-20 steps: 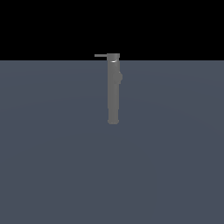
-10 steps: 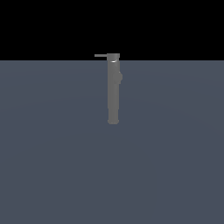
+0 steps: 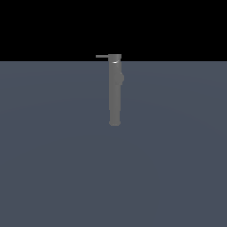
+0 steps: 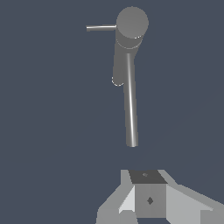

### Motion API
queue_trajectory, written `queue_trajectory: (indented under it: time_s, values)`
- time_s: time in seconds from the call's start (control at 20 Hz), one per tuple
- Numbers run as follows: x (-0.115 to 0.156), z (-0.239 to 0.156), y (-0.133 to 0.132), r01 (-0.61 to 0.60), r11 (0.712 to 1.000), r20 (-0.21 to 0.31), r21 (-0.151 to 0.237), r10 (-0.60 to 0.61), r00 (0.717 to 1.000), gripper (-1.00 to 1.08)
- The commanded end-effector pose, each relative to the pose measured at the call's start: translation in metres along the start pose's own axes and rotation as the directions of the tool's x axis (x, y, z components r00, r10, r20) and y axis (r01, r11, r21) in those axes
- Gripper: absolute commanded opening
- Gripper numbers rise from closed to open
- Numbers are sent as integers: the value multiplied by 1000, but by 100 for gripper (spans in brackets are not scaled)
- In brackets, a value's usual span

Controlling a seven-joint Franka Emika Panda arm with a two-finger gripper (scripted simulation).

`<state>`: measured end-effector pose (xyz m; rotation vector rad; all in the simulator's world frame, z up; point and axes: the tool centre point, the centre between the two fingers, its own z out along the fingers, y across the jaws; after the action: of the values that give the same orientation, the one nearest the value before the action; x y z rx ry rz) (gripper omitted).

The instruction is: Turn on the faucet by rotating a designated handle.

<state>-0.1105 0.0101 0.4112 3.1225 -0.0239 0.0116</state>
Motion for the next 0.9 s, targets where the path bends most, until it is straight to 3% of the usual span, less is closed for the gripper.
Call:
queue_trajectory:
  time_s: [0.0, 0.85]
  values:
    - [20, 11, -3, 4, 1000, 0, 2, -4, 1000, -100]
    - [149, 79, -25, 33, 999, 4, 14, -34, 999, -100]
